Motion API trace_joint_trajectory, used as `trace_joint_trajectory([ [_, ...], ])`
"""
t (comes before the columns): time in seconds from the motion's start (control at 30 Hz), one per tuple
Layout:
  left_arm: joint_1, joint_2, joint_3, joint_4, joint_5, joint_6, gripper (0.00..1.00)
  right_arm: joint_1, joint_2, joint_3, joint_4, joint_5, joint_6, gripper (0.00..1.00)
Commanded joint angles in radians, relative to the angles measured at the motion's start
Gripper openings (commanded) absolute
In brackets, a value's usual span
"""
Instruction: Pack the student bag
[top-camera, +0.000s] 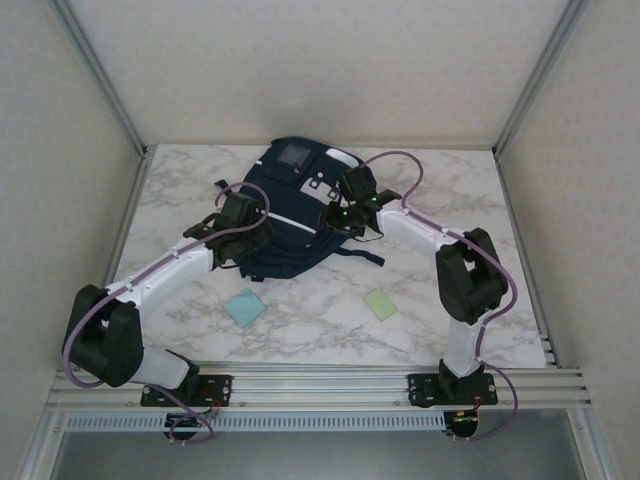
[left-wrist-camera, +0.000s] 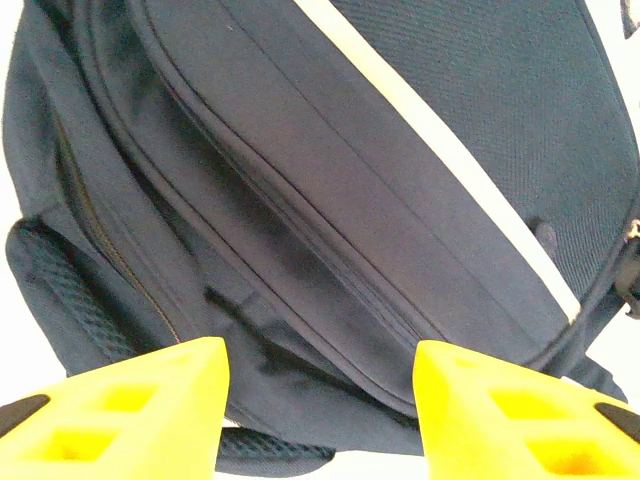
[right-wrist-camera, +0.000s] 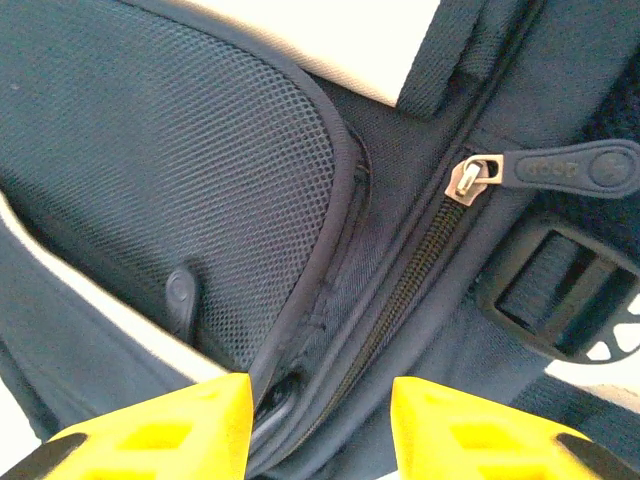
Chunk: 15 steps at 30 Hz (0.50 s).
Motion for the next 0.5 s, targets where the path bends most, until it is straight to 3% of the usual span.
trace_joint_trajectory([
  [0.0,-0.027,-0.019,0.032,-0.037,0.017,0.009,0.51,0.005,0.053,0.03,0.08,-0.07,0.051,0.38],
  [0.2,-0.087,-0.001,0.056,-0.039,-0.032,0.052,0.52,0.021,0.108,0.084,0.115,-0.134,0.076,0.36],
  [0.27,-0.105,0.007,0.063,-0.035,-0.036,0.051,0.52,0.02,0.12,0.091,0.122,-0.153,0.09,0.26],
  [0.37,-0.132,0.019,0.074,-0.024,-0.037,0.037,0.52,0.018,0.116,0.099,0.151,-0.198,0.116,0.0],
  [0.47,-0.162,0.041,0.09,-0.016,-0.026,0.011,0.53,0.018,0.076,0.109,0.178,-0.207,0.141,0.0],
])
